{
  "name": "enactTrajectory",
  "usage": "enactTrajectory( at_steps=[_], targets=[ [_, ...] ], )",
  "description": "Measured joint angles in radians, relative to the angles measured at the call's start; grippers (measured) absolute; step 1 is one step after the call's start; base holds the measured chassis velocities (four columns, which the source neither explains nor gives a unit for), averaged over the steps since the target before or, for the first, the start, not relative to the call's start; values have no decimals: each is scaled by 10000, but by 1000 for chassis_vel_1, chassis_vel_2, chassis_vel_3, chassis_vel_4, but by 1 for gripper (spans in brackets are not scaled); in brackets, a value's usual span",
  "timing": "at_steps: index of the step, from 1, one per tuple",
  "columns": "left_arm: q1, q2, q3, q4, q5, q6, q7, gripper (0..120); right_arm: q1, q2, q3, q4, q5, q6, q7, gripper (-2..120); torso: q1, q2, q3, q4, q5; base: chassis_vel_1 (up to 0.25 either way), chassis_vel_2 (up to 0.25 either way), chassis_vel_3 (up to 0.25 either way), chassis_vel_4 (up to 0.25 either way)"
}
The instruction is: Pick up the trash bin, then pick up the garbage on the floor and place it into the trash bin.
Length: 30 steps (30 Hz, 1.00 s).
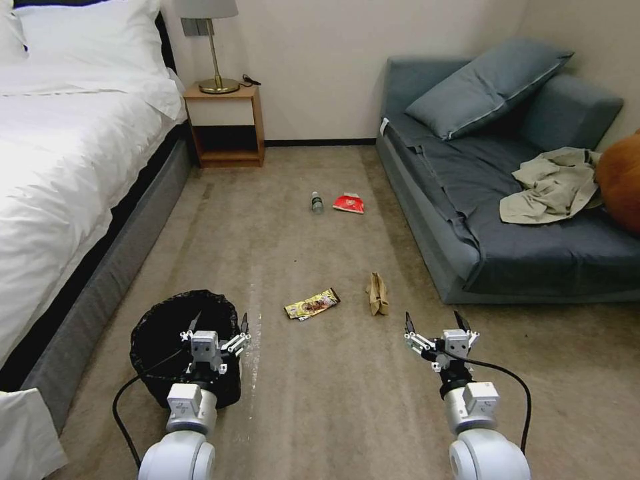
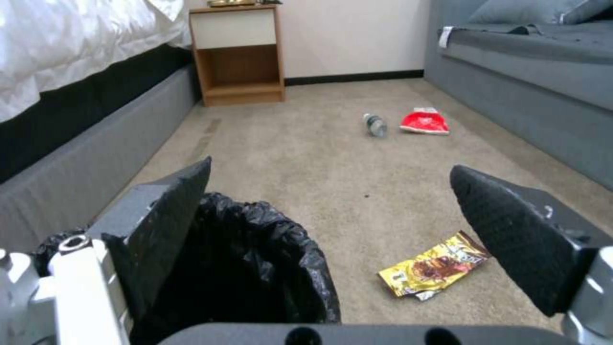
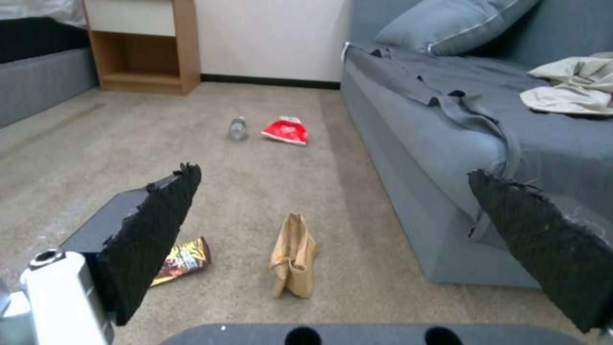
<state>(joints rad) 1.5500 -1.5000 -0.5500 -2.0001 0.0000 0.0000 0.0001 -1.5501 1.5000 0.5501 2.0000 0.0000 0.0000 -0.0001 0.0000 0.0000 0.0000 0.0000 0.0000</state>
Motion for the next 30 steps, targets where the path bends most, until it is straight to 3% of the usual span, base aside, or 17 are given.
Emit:
enactTrajectory(
  at_steps=[30],
  targets=[
    [0,0,0,0,0,-1,0,100,0,0,0,0,0,0,0,100,0,0,0,0,0,0,0,0,0]
  ],
)
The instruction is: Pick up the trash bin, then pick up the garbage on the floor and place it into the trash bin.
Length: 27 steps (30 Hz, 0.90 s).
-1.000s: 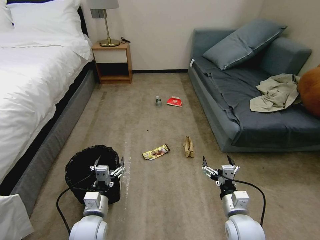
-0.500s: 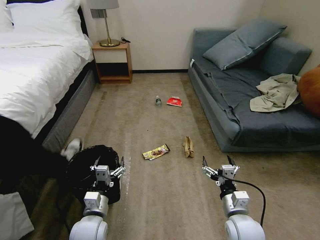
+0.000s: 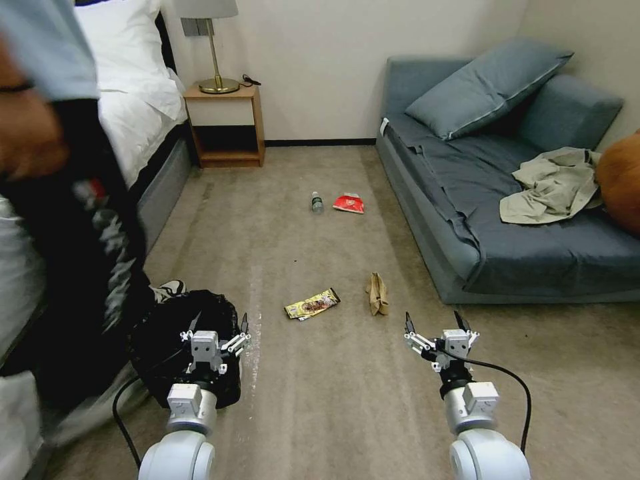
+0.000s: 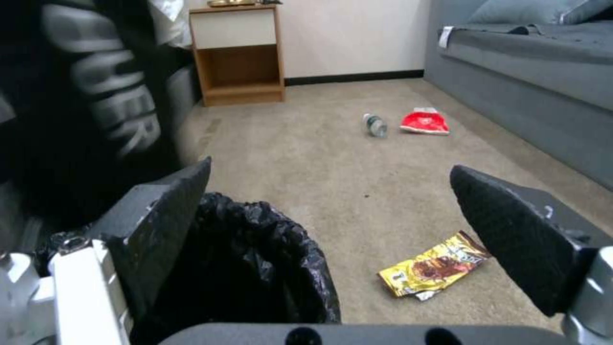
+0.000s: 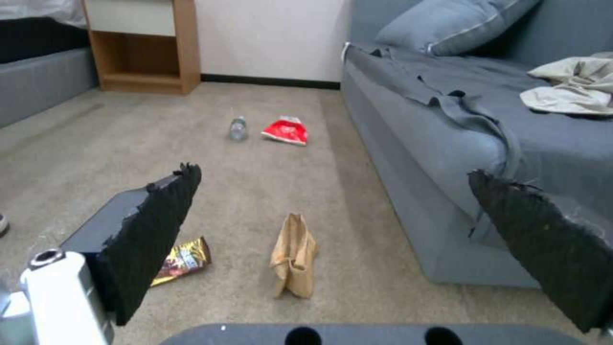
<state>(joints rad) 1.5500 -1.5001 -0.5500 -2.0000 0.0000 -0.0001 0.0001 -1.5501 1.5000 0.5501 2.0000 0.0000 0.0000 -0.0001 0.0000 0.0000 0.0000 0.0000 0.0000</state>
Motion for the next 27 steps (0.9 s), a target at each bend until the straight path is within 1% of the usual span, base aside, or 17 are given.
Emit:
enactTrajectory(
  at_steps=[27],
  targets=[
    [0,0,0,0,0,1,0,100,0,-1,0,0,0,0,0,100,0,0,0,0,0,0,0,0,0]
  ],
)
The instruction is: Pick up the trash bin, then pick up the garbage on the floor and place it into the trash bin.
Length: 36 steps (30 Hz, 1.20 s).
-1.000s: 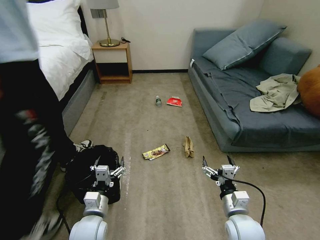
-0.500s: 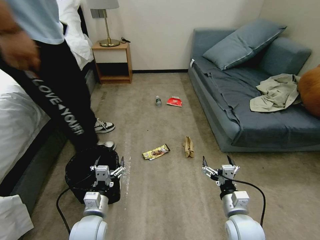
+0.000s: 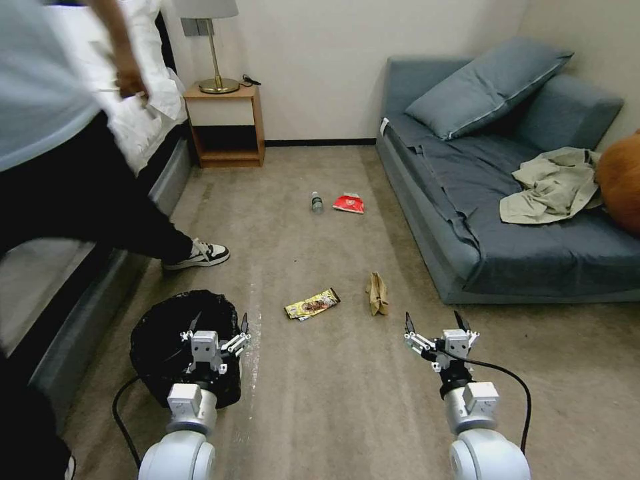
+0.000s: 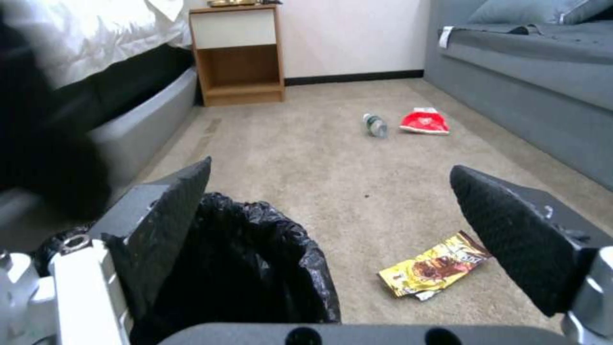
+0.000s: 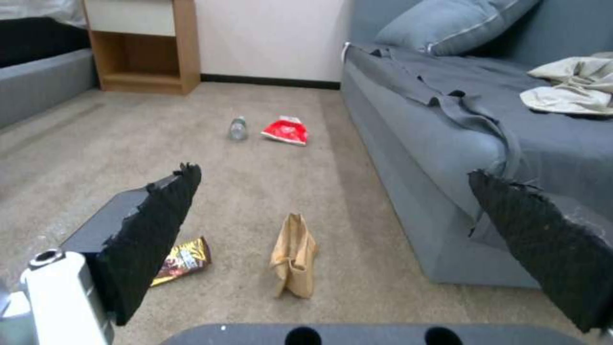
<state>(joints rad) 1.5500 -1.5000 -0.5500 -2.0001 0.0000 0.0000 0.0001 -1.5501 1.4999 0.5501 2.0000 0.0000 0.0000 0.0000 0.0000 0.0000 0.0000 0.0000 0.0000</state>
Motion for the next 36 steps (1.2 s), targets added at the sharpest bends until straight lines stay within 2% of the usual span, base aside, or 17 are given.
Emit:
enactTrajectory(
  at_steps=[36],
  targets=[
    [0,0,0,0,0,0,0,100,0,0,0,0,0,0,0,100,0,1,0,0,0,0,0,0,0]
  ],
)
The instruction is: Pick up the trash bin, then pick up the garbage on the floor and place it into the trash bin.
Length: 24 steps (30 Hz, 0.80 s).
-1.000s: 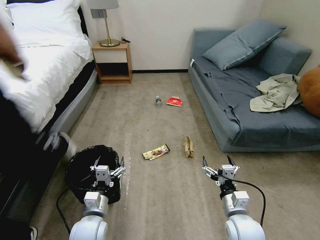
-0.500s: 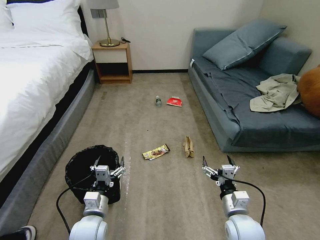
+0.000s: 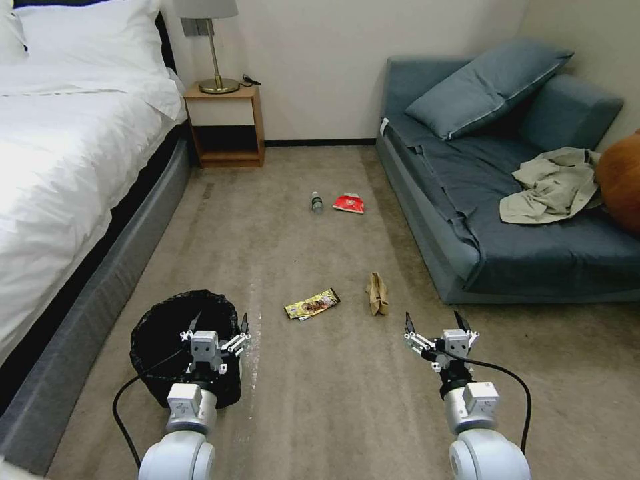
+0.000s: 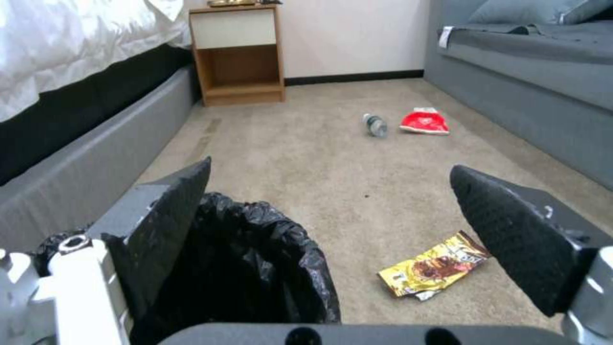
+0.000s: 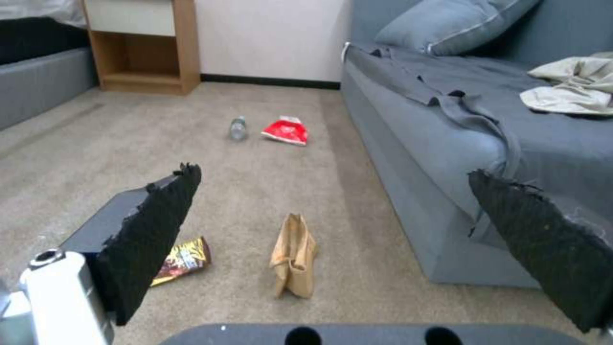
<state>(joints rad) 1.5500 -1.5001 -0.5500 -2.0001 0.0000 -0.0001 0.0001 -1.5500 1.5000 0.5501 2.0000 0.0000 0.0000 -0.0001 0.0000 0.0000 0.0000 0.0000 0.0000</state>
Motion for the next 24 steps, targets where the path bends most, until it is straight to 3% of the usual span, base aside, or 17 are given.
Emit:
enactTrajectory(
  at_steps=[24],
  targets=[
    [0,0,0,0,0,0,0,100,0,0,0,0,-1,0,0,100,0,0,0,0,0,0,0,0,0]
  ],
)
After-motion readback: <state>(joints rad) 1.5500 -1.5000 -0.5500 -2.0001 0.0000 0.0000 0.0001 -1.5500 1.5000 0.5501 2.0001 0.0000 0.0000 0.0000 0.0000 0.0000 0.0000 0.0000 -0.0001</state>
